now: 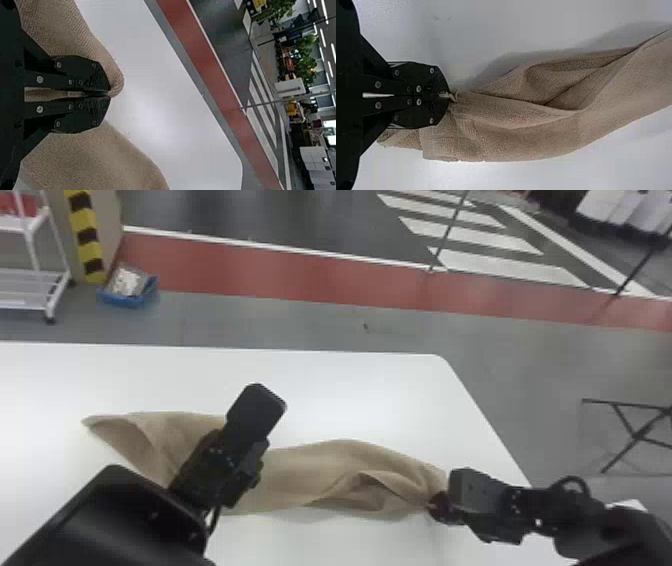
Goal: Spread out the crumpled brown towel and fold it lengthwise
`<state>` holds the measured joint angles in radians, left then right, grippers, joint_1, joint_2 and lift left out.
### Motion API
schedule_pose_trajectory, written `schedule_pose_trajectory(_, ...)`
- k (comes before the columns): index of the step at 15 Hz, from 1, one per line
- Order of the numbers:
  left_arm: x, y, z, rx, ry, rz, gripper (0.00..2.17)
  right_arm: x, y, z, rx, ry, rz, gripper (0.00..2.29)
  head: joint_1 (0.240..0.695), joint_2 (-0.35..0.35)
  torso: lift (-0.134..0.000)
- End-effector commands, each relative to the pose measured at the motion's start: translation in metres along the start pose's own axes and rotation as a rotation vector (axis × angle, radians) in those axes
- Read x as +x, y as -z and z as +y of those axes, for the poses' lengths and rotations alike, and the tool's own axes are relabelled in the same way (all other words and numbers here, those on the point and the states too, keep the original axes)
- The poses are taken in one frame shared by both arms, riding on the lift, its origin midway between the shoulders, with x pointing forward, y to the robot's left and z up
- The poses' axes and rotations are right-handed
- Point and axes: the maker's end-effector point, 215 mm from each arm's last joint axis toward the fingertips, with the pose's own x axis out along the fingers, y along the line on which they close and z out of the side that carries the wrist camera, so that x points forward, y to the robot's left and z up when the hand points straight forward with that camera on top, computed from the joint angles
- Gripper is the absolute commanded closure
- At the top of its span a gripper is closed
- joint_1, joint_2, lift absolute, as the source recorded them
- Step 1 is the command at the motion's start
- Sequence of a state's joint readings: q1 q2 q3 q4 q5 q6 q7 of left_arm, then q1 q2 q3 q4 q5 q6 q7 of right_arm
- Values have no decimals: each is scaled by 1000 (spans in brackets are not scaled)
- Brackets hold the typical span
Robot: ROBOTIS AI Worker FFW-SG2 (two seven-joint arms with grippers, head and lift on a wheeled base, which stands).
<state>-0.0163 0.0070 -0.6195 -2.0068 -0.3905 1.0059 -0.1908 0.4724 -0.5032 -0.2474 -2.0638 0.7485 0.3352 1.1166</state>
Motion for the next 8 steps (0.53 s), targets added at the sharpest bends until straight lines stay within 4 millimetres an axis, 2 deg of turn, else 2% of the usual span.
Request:
schedule_pose_trajectory(1,-18,6,15,-30,-43,-17,-2,-1,4,1,2,0,7,2148,695,-350,-124)
schedule_pose_trajectory(2,-38,15,39,-79,-95,-24,-2,1,6,4,5,-6,8,2148,695,-350,-124)
schedule_pose_trajectory(4,-65,27,56,-92,-139,-18,33,5,5,5,2,-11,2,2148,695,-350,-124)
schedule_pose_trajectory(6,-82,58,62,-87,-155,33,103,9,0,7,-2,-16,-6,2148,695,-350,-124)
schedule_pose_trajectory(8,-87,88,63,-47,-158,81,215,10,-1,8,-3,-17,-7,2148,695,-350,-124)
